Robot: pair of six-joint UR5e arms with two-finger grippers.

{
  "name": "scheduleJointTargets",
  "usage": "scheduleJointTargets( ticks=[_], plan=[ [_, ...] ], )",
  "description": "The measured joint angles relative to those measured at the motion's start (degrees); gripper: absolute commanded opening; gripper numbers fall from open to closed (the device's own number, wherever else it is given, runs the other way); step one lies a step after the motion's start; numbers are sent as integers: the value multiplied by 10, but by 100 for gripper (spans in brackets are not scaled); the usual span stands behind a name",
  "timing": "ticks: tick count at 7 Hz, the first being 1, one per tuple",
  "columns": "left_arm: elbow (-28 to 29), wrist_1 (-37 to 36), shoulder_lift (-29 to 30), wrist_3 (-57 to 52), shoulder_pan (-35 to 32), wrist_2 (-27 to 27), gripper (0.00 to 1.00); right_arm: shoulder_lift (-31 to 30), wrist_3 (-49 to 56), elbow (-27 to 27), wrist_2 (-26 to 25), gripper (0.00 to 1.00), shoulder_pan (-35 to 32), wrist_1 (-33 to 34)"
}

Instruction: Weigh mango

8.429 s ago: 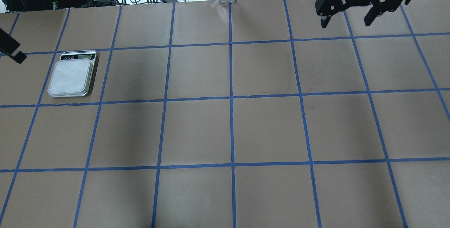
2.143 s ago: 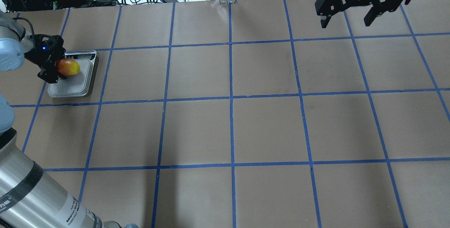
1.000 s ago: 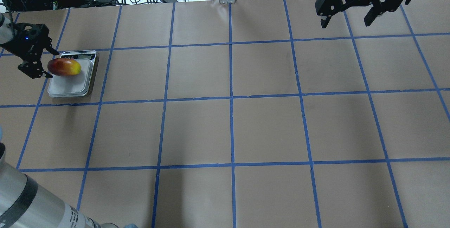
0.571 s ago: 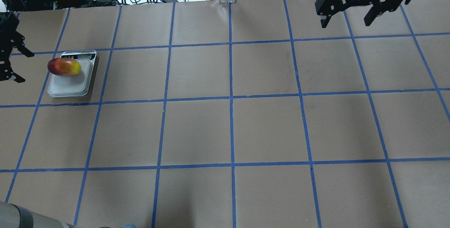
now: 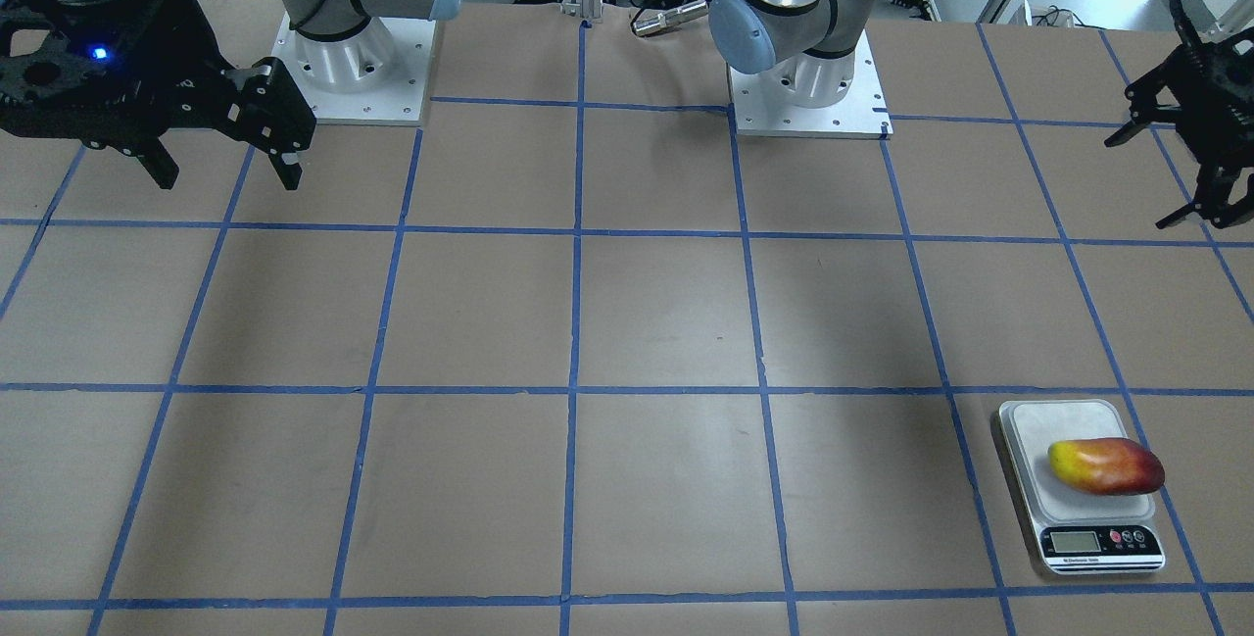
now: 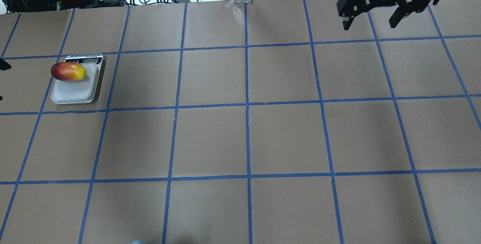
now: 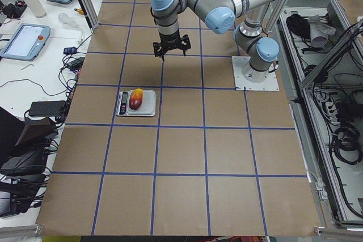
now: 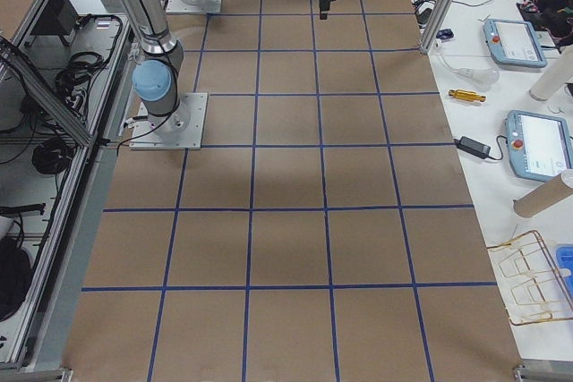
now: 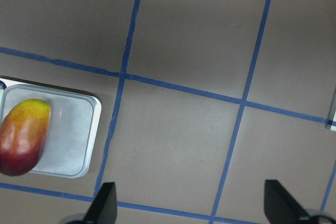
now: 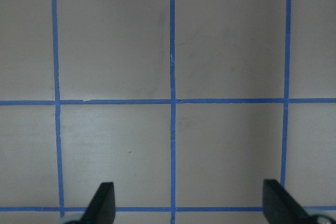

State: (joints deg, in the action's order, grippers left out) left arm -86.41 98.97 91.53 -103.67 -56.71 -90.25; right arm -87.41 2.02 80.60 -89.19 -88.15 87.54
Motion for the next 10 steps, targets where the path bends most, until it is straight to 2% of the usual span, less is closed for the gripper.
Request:
scheduleJointTargets(
  ticks=[2,5,8,10],
  plan=[
    [2,16,-21,153,-43,6,100,0,0,0,1,100,0,0],
    [1,13,-23,417,-178,8,100,0,0,0,1,100,0,0],
    [0,-29,-8,710,-310,8,100,0,0,0,0,100,0,0],
    [11,-38,-4,877,-345,8,100,0,0,0,1,100,0,0]
  ],
)
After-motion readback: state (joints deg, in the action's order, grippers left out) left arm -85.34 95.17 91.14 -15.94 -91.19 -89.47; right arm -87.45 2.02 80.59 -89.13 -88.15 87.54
